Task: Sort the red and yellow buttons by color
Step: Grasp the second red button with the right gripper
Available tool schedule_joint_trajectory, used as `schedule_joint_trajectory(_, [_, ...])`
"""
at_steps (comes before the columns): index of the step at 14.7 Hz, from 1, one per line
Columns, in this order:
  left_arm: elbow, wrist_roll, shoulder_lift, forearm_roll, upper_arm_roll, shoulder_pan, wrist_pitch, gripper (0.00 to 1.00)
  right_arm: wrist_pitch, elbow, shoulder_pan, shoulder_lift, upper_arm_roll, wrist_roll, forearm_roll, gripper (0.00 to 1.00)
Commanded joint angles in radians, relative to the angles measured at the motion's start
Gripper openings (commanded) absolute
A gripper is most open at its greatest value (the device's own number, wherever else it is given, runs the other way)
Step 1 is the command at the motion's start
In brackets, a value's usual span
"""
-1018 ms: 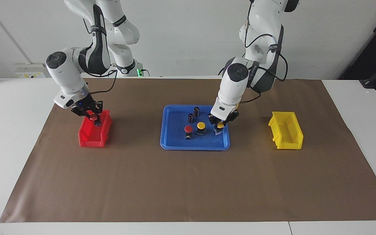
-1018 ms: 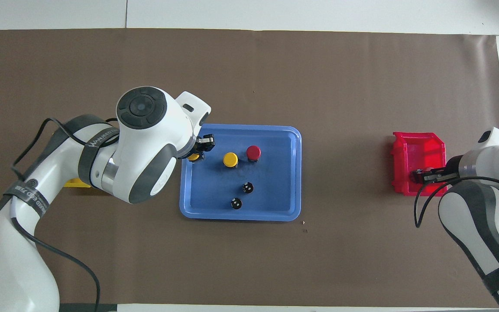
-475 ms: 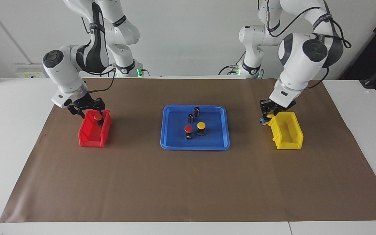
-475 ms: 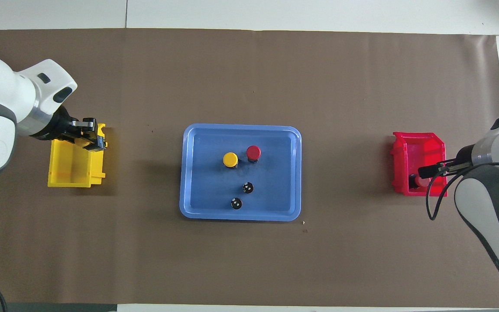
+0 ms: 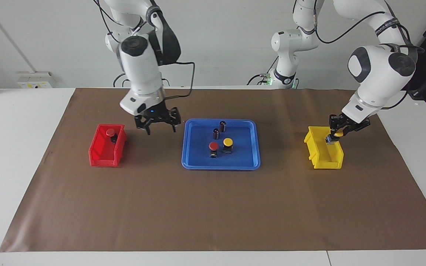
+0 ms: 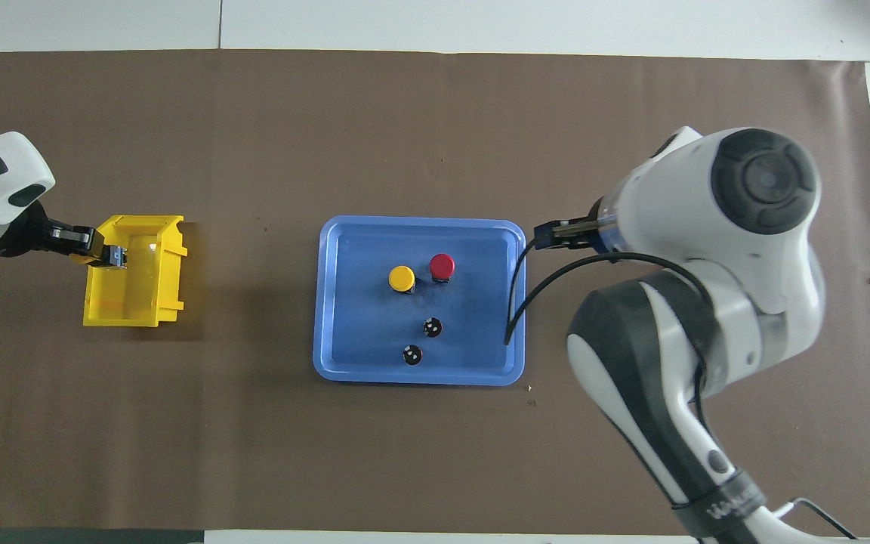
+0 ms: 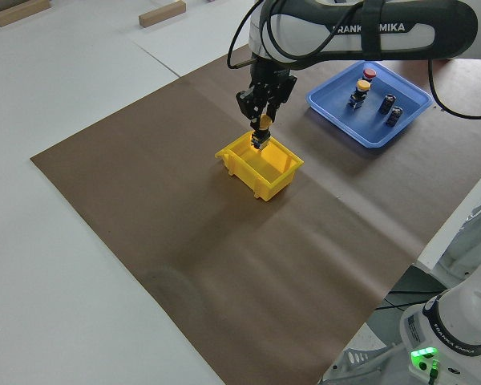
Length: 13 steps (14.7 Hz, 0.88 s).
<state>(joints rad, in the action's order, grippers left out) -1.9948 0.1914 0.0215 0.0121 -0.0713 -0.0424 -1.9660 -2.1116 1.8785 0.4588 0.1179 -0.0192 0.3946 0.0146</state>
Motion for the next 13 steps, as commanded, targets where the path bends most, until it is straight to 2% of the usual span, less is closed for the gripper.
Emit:
schedule_joint_trajectory(1, [-0.139, 0.01, -0.068, 0.022, -0.01, -0.004, -0.082, 0.01, -0.085, -0.05, 0.046, 0.124, -0.01, 0.088, -0.007, 0.91])
schedule_joint_trajectory(4, [-0.188, 0.019, -0.072, 0.022, -0.01, -0.007, -0.112, 0.01, -0.136, -0.044, 0.103, 0.161, -0.01, 0.177, -0.007, 0.79])
schedule_joint_trajectory(8, [-0.245, 0.025, -0.061, 0.022, -0.01, -0.008, -0.203, 0.01, -0.182, -0.064, 0.148, 0.21, -0.01, 0.248, -0.013, 0.79])
schedule_joint_trajectory(11, [-0.257, 0.039, -0.057, 0.022, -0.01, -0.036, -0.214, 0.01, -0.192, -0.056, 0.161, 0.218, -0.01, 0.253, -0.013, 0.79])
schedule_joint_trajectory(12, [-0.262, 0.04, -0.055, 0.022, -0.01, -0.042, -0.224, 0.05, -0.208, -0.05, 0.161, 0.224, -0.01, 0.253, -0.013, 0.79])
schedule_joint_trajectory(13, [-0.265, 0.036, -0.054, 0.022, -0.011, -0.042, -0.243, 0.17, -0.209, -0.05, 0.161, 0.227, -0.01, 0.253, -0.015, 0.79])
